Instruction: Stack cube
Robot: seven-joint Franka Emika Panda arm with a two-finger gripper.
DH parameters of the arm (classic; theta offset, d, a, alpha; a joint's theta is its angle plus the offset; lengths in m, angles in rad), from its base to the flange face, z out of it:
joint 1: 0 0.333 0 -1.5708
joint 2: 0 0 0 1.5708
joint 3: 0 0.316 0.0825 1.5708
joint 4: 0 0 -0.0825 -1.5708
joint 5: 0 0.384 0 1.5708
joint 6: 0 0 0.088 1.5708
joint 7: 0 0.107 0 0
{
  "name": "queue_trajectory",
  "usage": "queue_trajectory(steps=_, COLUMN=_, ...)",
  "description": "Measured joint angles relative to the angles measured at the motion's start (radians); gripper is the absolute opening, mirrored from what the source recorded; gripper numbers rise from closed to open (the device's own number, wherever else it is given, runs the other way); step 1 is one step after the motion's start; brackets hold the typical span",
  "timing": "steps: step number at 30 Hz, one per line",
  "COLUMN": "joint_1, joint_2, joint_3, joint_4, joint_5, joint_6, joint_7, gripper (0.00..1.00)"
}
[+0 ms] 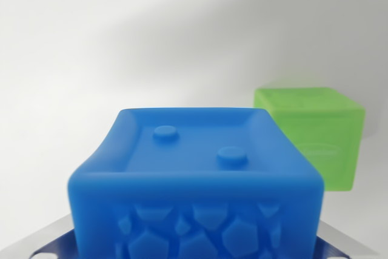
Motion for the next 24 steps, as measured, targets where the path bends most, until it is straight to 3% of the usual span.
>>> queue_trajectory(steps=24, joint_1=-0.065, joint_2=-0.036, joint_3=-0.024, joint_4=-0.044, joint_5=0.001, joint_6=0.007, joint_7=-0.124, gripper=0.0)
